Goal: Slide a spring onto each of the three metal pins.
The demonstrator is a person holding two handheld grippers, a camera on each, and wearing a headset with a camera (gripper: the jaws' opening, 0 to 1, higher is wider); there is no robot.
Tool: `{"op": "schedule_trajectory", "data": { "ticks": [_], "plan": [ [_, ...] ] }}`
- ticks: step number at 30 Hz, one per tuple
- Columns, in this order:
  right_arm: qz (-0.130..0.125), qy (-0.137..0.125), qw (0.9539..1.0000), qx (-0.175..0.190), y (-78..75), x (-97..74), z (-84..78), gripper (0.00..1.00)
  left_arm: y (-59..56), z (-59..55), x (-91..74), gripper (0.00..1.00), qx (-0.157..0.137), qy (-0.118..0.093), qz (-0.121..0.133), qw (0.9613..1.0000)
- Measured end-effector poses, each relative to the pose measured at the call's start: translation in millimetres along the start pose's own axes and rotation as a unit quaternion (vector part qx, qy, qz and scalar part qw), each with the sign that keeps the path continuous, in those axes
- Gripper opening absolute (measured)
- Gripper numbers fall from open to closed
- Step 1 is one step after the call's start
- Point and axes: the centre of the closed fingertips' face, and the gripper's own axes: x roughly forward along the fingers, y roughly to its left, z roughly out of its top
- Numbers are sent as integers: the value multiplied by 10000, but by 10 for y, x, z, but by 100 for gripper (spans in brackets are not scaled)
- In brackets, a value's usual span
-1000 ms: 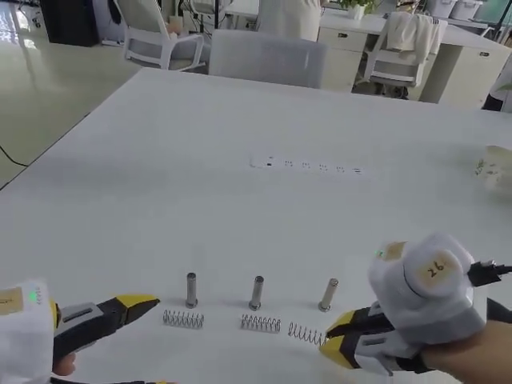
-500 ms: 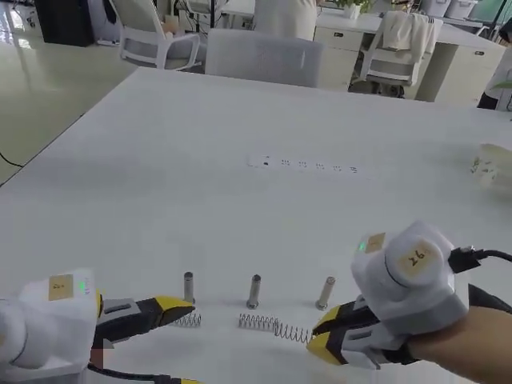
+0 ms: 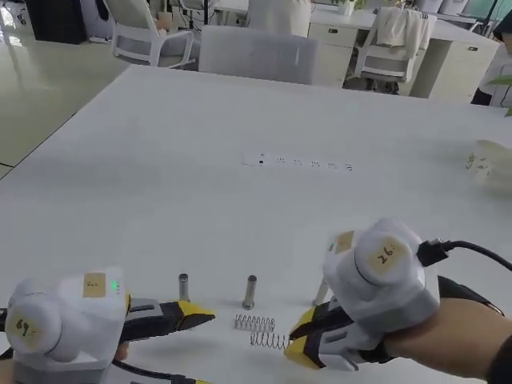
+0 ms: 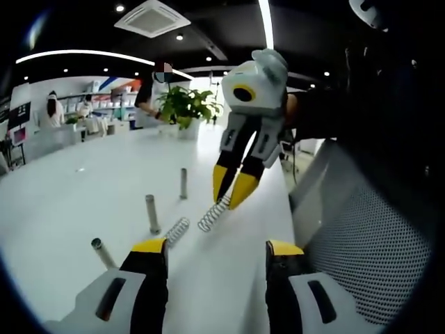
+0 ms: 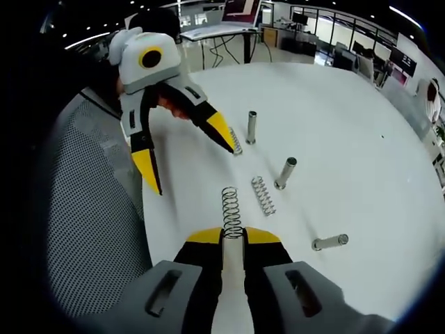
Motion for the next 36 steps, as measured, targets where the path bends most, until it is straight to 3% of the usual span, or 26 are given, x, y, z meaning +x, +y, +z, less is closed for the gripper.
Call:
{"op": "schedule_trajectory", "data": {
  "ticks": [12, 22, 32, 36],
  "plan": [
    [215, 78, 9996, -144, 108, 23, 29, 8, -55, 5, 115, 32, 380, 58, -243, 9990],
    [352, 123, 9991, -218, 183, 39, 92, 8, -45, -9, 166, 18, 676, 143, -219, 9974],
    [435, 185, 9988, -148, 219, 52, 106, 8, -73, -57, 213, 6, 1237, 352, -193, 9915],
    [428, 201, 9988, -146, 230, 51, 111, 8, -58, -64, 213, 4, 1309, 393, -159, 9905]
  ]
}}
